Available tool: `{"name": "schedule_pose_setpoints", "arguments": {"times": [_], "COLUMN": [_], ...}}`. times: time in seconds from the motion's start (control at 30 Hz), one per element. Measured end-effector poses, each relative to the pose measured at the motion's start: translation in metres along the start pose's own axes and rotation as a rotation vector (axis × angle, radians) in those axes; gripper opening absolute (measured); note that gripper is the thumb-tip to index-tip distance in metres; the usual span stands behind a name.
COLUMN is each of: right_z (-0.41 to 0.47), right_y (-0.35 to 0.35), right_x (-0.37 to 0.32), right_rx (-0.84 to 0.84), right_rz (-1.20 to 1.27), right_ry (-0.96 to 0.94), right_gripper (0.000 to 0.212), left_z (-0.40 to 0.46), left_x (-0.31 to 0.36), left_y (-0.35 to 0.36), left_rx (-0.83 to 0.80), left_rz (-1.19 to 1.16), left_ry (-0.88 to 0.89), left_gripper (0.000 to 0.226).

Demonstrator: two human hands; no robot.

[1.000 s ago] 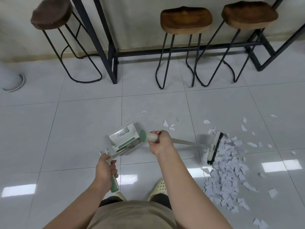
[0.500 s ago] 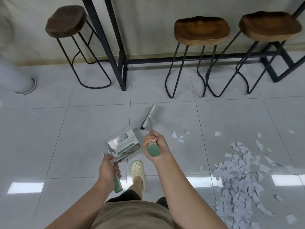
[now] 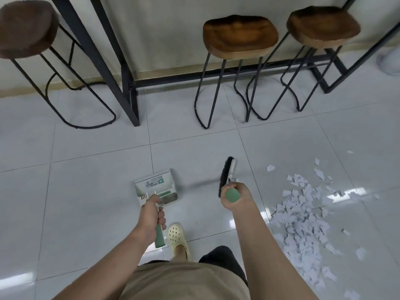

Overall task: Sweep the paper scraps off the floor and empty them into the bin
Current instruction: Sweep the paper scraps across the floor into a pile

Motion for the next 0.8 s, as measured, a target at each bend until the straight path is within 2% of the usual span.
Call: {"name": "schedule_pose_setpoints", "arguments": {"times": [0.13,0.37,0.6,0.7,0.8], "right_z": [-0.003,-0.007,0.006,0.014,0.019], "right_y": [0.007,0.013,0.012,0.004,-0.009], "right_x": [-0.039,-0.079,-0.164,-0.197,-0.227], "right_rx": [0.111,-0.002,-0.163,-0.214,-0.229], "right_rz": [-0.250,-0.127,0.015,0.099,0.164], "right_ry": [-0.193,-0.202,0.015,0.143,0.193], "right_gripper": [0.032,0.030,0.035,0.030,0.029], "left_z": [-0.005,-0.002,-0.015,-0.022,-0.026], "left_x": [0.014,0.024,0.032,0.029,0.026], "left_y": [0.040,0.118,0.226,0.266,0.303], "left_rx": [-0.059,-0.133,-0.130,-0.114,-0.098], "left_rz": [0.045,0.026,0.107,0.128,0.154], "left_ry": [-0.022,-0.066,-0.037,-0.046,-0.047], "left_gripper": [0.019,0.023,0.025,0.025,0.025]}}
Point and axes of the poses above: each hand's wrist, its own z-axis towards the middle knuckle, its own y-axis out of the palm, x = y × z, the point moved 9 cm from there along z, towards the middle knuckle, and after that the axes turned 12 degrees about -y, right-handed, at the moved point
